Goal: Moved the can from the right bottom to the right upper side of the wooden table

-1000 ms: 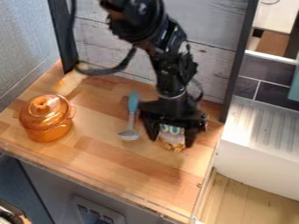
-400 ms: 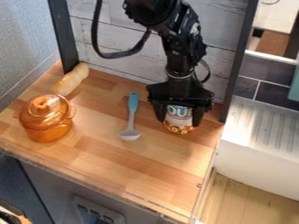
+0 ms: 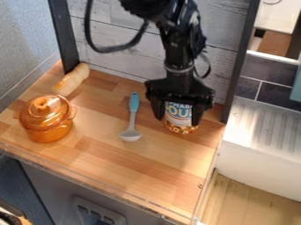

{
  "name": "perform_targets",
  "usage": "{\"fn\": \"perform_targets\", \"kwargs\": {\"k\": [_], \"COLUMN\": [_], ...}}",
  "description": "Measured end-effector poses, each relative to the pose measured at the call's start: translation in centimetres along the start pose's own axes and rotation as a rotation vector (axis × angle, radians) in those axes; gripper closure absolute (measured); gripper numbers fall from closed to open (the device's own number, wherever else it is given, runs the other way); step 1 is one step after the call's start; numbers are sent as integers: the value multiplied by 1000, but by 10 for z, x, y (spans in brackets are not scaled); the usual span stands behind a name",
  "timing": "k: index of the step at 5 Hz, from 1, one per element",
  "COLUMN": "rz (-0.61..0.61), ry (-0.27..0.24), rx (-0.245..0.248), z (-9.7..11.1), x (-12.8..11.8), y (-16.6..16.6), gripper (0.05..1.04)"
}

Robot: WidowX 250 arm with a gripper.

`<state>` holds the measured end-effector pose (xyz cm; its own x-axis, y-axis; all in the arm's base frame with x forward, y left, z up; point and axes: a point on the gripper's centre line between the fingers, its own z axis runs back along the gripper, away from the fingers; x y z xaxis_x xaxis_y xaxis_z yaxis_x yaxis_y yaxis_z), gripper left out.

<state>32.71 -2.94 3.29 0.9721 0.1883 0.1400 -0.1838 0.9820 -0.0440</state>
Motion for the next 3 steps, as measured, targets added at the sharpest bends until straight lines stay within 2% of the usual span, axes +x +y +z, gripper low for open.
{"fn": "perform_targets", "kwargs": {"k": [1, 2, 3], "rz": [-25, -33, -70], "ry": [19, -3, -23], "rx": [11, 29, 94], "z": [22, 48, 58], "x": [-10, -18, -30], "y": [4, 11, 18], "gripper": [84, 83, 83]}}
